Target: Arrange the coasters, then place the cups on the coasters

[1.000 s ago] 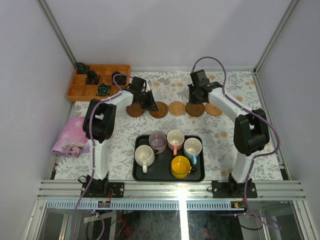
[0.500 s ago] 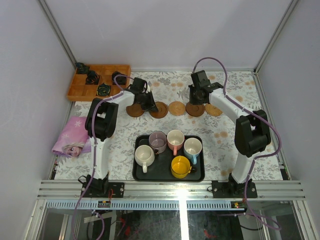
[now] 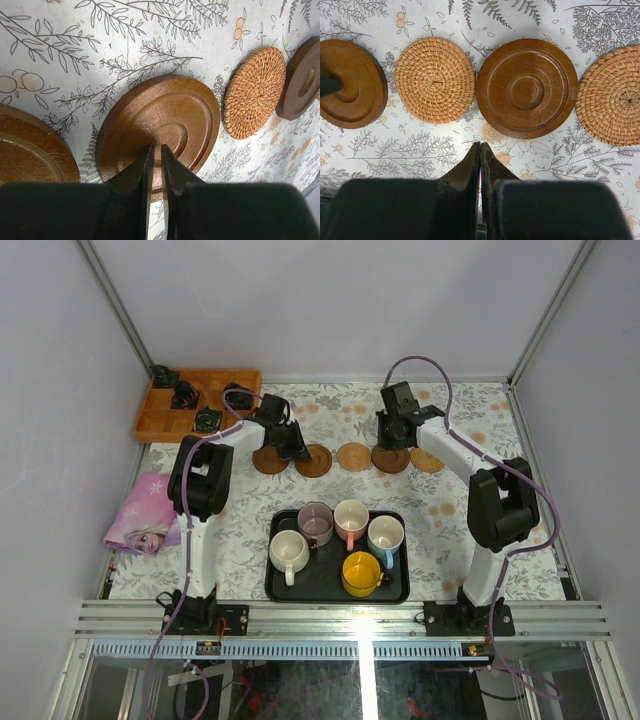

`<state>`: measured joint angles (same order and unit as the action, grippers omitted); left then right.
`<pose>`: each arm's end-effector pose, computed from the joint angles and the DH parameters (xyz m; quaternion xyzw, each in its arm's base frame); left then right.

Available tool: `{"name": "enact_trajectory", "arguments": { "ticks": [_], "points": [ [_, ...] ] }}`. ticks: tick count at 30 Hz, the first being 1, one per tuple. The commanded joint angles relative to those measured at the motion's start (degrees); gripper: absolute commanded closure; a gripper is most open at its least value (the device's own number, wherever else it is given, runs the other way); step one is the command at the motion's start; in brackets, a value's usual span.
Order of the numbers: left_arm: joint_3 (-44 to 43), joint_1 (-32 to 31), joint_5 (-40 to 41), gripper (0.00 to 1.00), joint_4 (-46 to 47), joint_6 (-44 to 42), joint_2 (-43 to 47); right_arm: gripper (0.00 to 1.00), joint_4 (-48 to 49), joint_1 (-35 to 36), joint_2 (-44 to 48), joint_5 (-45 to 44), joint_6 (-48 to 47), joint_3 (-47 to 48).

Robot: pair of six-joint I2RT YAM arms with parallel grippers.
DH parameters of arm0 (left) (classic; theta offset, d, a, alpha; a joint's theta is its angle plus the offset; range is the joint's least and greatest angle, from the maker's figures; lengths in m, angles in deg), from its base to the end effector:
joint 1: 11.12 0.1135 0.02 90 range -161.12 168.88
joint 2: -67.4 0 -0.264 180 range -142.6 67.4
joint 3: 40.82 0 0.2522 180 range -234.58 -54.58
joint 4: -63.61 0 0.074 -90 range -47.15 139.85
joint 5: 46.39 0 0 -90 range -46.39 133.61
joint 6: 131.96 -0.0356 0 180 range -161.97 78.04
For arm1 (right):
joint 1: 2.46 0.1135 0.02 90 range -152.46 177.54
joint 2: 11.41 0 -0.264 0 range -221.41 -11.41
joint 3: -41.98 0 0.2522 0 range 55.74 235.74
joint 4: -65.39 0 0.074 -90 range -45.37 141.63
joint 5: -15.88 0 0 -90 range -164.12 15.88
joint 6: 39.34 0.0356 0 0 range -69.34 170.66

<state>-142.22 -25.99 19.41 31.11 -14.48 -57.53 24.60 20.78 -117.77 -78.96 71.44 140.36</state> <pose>0.4427 -0.1326 0.1410 -0.0418 0.9362 -0.2901 0.1939 0.3837 0.1615 0.2495 -0.0052 0.9352 0.0952 0.3409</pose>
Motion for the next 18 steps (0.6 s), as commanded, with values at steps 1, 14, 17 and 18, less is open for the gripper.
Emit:
{"name": "enact_trajectory", "arguments": {
  "ticks": [1, 14, 17, 18],
  "points": [
    [-0.96, 0.50, 1.69, 0.89, 1.60, 0.24, -0.19, 1.00, 1.88, -0.07, -1.45, 1.53, -0.59, 1.63],
    [-4.35, 0.80, 1.40, 0.84, 1.56, 0.38, -2.25, 1.00, 2.51, -0.12, -5.18, 4.15, -1.22, 4.30],
    [-4.47, 0.81, -0.26, 0.83, 2.28, 0.38, -2.00, 1.00, 3.45, -0.11, -6.03, 4.94, -1.66, 4.91],
    [-4.41, 0.83, -0.86, 0.82, 2.80, 0.35, -1.81, 1.00, 3.90, -0.05, -6.55, 5.33, -1.86, 5.46]
  ]
}}
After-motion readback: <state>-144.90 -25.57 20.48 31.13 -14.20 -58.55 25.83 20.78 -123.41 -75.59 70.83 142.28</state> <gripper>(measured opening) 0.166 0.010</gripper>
